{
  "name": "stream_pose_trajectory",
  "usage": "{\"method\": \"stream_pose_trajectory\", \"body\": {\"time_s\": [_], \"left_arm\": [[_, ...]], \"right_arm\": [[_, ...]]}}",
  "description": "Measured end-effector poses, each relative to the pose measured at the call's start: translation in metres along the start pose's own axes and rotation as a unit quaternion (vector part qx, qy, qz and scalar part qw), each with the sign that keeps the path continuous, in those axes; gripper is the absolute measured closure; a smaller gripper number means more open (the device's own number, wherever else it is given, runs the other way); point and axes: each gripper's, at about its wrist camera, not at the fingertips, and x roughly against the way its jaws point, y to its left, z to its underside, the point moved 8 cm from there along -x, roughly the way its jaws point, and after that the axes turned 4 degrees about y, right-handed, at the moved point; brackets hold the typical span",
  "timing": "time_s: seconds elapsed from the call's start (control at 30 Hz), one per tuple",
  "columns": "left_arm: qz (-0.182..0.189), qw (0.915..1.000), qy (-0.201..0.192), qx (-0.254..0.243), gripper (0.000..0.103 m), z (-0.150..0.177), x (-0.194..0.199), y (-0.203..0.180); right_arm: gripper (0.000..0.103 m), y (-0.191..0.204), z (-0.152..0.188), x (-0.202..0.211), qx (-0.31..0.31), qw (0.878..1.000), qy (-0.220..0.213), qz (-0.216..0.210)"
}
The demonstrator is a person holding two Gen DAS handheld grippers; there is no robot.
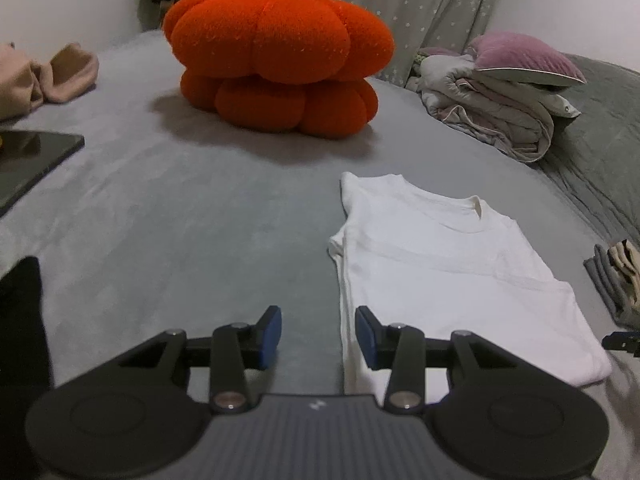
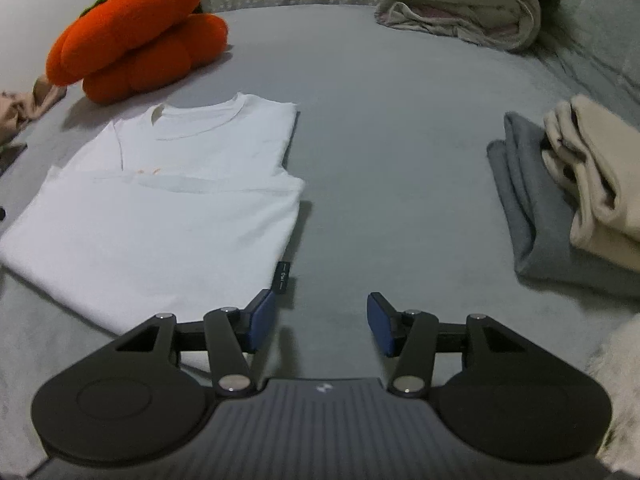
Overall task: Fold clothes
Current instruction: 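Move both open grippers to the collar edge of the shirt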
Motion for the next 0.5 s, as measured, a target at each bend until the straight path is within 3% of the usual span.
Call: {"method": "stream_pose_trajectory", "body": {"time_s": [0.23, 0.37, 0.5], "left_arm": [[0.028, 0.9996, -0.004, -0.002, 0.061, -0.028, -0.008, -0.007], [0.066, 0.9978, 0.009, 0.005, 0.061, -0.058, -0.024, -0.016], [0.060, 0.9978, 0.029, -0.004, 0.060, -0.088, -0.058, -0.027]], "right_arm": [[0.050, 0.004, -0.021, -0.005, -0.016, 0.999, -0.024, -0.042], [0.050, 0.005, -0.037, -0.009, -0.023, 0.997, -0.039, -0.066], [0.050, -0.003, -0.070, -0.028, -0.041, 0.994, -0.049, -0.087]]}}
